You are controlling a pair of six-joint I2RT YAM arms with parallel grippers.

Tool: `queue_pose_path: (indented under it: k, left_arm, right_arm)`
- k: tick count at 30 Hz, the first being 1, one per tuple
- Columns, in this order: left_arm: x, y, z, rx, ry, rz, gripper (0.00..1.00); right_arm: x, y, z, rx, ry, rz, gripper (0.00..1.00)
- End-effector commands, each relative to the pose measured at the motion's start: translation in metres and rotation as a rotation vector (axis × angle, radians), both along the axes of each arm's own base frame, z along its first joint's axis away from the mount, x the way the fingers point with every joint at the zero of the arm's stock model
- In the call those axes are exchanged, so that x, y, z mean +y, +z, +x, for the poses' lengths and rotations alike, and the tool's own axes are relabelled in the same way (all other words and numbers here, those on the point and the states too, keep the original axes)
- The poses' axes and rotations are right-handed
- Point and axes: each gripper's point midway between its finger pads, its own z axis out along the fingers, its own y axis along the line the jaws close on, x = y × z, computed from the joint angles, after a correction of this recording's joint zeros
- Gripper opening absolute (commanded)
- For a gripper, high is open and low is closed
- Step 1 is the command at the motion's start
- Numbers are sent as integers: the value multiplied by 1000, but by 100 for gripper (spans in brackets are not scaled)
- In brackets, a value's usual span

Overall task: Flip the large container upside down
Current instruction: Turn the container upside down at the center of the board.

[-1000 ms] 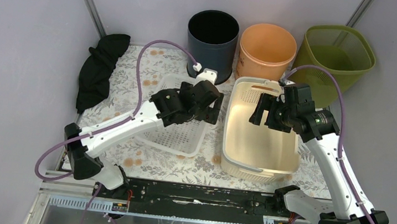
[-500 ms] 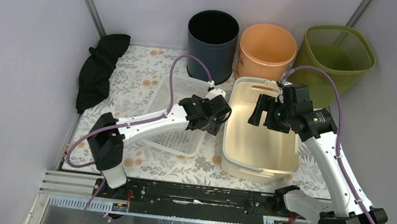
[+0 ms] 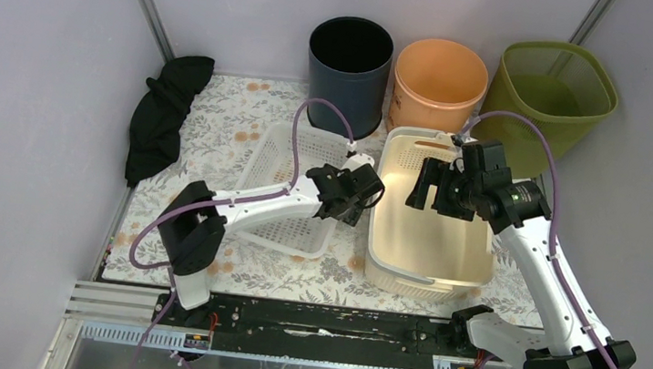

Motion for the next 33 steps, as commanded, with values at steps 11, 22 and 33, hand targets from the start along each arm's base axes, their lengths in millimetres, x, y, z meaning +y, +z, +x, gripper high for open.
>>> queue_pose_path:
  k: [11, 22, 33]
  left_arm:
    - [-8, -31, 8, 6, 23, -15, 57]
    - [-9, -30, 6, 13, 30, -31, 32]
    - [-11, -8, 10, 0, 50, -66, 1]
  right_arm:
    - [6, 0, 0, -27, 34, 26, 90]
    - [8, -2, -1, -24, 36, 34, 90]
    - [7, -3, -2, -23, 36, 35, 90]
